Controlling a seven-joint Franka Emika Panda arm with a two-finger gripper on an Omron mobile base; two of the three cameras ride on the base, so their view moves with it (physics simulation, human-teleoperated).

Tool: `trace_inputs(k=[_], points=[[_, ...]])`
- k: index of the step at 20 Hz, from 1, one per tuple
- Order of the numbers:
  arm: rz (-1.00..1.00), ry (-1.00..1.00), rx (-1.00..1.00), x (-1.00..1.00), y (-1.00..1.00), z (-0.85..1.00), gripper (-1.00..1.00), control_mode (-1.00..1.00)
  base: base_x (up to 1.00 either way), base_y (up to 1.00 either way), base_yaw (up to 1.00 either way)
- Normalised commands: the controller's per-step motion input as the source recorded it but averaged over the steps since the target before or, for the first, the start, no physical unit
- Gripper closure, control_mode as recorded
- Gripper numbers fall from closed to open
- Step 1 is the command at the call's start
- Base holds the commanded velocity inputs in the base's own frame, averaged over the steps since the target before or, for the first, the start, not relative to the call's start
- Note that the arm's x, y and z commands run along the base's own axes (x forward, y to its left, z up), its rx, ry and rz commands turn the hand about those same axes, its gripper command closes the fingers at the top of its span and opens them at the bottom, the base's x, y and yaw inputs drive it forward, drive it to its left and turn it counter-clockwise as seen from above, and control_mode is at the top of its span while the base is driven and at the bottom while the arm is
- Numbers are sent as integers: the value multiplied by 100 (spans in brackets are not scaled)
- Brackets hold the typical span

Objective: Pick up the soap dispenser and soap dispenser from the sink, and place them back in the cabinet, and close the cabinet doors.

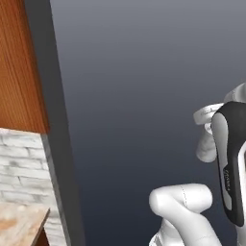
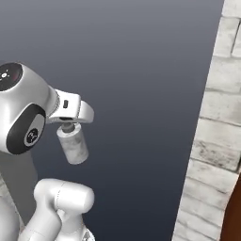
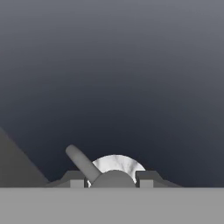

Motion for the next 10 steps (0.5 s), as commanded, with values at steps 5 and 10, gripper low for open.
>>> trace_inputs(k=[5, 10], points=[[0, 0, 0, 0, 0, 0, 100, 100, -39, 5, 45], [0, 0, 0, 0, 0, 0, 100, 100, -34, 10, 45]])
